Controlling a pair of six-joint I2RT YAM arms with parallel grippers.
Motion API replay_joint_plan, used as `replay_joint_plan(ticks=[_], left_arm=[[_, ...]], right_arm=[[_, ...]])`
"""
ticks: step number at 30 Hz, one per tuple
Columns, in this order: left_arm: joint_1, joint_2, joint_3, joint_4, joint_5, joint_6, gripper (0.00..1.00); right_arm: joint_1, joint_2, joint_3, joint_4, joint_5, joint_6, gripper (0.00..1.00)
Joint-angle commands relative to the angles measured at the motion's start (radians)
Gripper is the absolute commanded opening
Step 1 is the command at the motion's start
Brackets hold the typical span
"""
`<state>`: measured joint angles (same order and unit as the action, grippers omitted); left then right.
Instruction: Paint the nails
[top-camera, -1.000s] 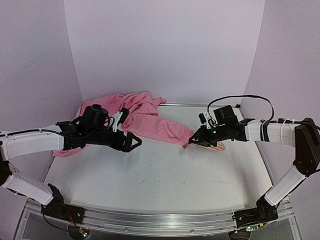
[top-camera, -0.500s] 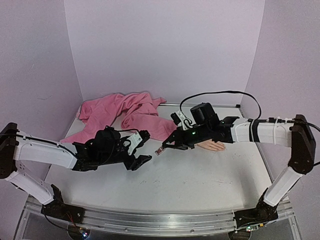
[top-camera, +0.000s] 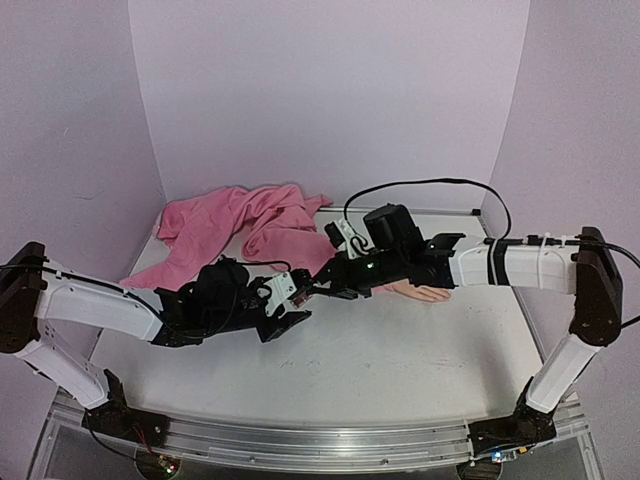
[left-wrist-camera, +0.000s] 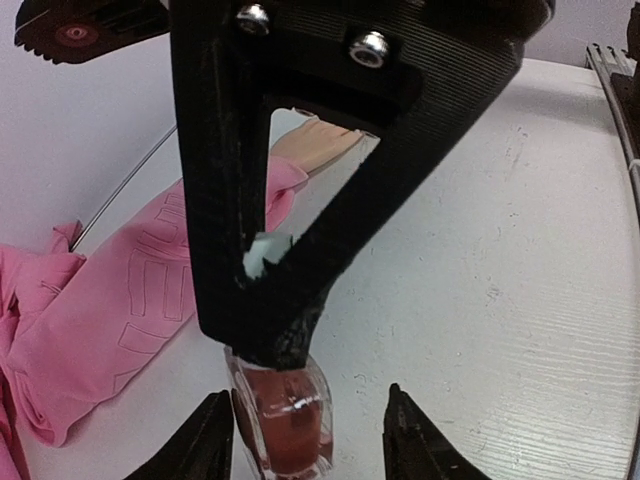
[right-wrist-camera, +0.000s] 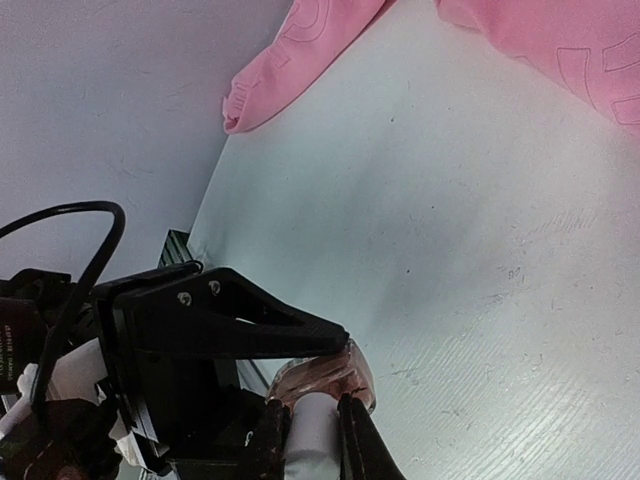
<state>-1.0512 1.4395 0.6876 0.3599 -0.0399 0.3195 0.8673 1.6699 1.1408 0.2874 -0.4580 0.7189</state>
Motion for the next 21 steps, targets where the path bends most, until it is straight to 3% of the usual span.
replay_joint_plan(ticks=[1,21], left_arm=[[-0.007,0.001,0.048,0.056,-0.035,0.017,0.46],[-0.009,-0.004,0.036,0.048,-0.062,0.007,0.18]], right_arm=[[0.023,0.011,0.046,0.047,0.002,0.013,0.00],[0.045,0.002,0.047,0.055,0.015,0.020,0.00]])
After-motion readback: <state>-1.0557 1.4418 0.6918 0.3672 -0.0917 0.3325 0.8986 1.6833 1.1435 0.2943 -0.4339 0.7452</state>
